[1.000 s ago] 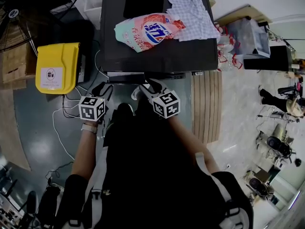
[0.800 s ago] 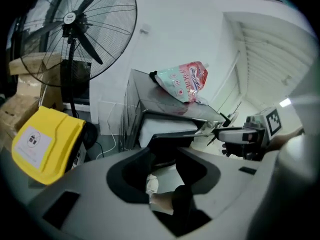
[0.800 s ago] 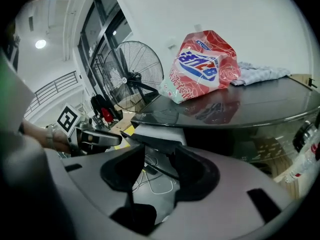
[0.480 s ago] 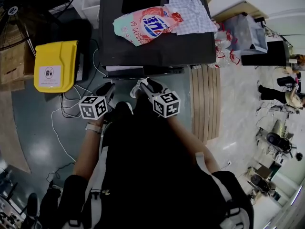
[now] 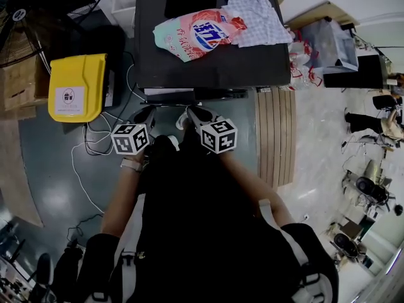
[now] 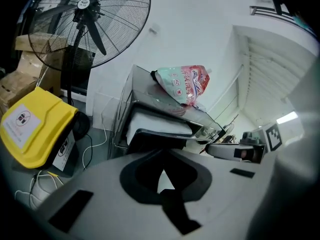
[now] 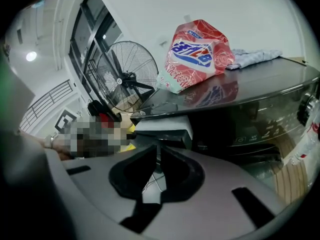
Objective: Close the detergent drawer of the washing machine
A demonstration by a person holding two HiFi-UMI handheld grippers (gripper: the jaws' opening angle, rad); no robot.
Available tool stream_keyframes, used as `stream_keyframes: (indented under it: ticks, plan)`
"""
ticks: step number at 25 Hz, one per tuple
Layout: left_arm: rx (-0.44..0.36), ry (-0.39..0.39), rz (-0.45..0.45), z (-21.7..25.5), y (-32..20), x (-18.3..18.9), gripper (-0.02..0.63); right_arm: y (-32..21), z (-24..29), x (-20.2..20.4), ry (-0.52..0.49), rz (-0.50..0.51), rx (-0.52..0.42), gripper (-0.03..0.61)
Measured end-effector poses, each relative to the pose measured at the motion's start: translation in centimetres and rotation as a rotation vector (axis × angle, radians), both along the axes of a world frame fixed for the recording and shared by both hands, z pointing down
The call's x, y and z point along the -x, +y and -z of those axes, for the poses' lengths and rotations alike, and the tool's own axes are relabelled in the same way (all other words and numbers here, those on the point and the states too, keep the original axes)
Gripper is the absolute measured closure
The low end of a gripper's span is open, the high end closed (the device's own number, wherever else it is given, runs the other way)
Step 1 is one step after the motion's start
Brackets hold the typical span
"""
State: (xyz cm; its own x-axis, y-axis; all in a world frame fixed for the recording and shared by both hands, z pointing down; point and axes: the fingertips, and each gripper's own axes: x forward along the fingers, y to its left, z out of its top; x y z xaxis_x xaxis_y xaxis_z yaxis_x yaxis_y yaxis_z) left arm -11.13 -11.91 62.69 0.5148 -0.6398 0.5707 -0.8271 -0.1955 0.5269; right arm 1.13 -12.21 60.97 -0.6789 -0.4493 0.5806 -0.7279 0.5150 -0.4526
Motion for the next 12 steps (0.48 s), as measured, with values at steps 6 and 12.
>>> stream_keyframes:
  ticks: [6,12]
  plan:
    - [0.011,0.003,0.009,-0.5,0.0,-0.1,0.601,0.0,-0.9,1.5,0.007,0.048,0.03,0.558]
    - [0.018,0.0,-0.009,-1.4,-0.1,0.0,0.603,0.0,-1.3,2.9,0.025,0.101,0.026,0.563]
